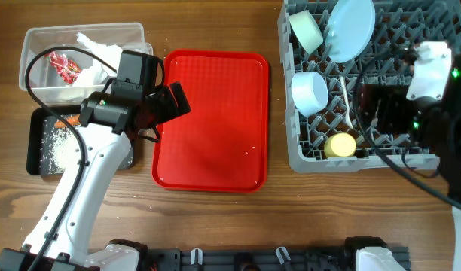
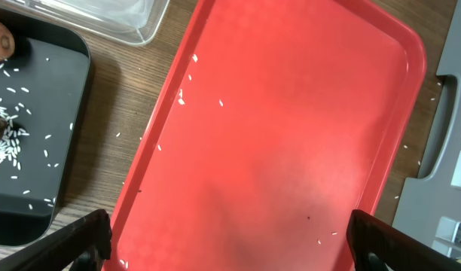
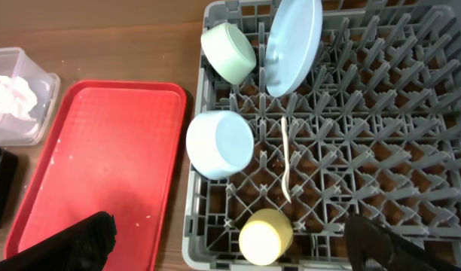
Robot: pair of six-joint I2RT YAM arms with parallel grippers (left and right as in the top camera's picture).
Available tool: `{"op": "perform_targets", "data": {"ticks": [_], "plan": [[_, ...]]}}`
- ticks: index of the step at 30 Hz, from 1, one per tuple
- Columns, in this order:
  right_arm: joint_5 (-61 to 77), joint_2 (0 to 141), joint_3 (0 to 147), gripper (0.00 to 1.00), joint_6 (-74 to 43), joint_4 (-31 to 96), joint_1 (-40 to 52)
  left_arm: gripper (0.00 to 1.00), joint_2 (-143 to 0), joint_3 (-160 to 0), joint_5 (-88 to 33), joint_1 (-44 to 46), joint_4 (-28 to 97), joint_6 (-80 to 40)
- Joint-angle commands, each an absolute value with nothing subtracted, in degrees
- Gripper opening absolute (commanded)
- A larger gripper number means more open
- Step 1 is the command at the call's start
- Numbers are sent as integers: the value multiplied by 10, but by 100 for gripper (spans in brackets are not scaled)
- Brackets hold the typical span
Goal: Sort waste into correct bins and load items into the dishwasher rack
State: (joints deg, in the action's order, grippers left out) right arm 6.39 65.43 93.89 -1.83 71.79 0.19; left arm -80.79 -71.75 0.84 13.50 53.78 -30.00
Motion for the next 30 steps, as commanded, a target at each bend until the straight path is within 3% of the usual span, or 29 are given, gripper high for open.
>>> {"op": "perform_targets", "data": {"ticks": [1,4,9,13,19,30], "plan": [[54,625,942,100,-11,696,4,100,-807,-724,16,136,536,-289],[43,602,909,99,-4,608,3,100,-807,-724,16,137,536,-289],[53,378,498,100,-5,233,3,100,-807,-724,16,136,536,-289],[67,194,199,100,-47,71,3,100,-807,-724,16,136,536,-289],[69,6,41,100,-47,34,4,100,-807,-724,16,136,536,-289],[69,2,3,100,-46,-6,4,100,-807,-724,16,136,536,-289]]}}
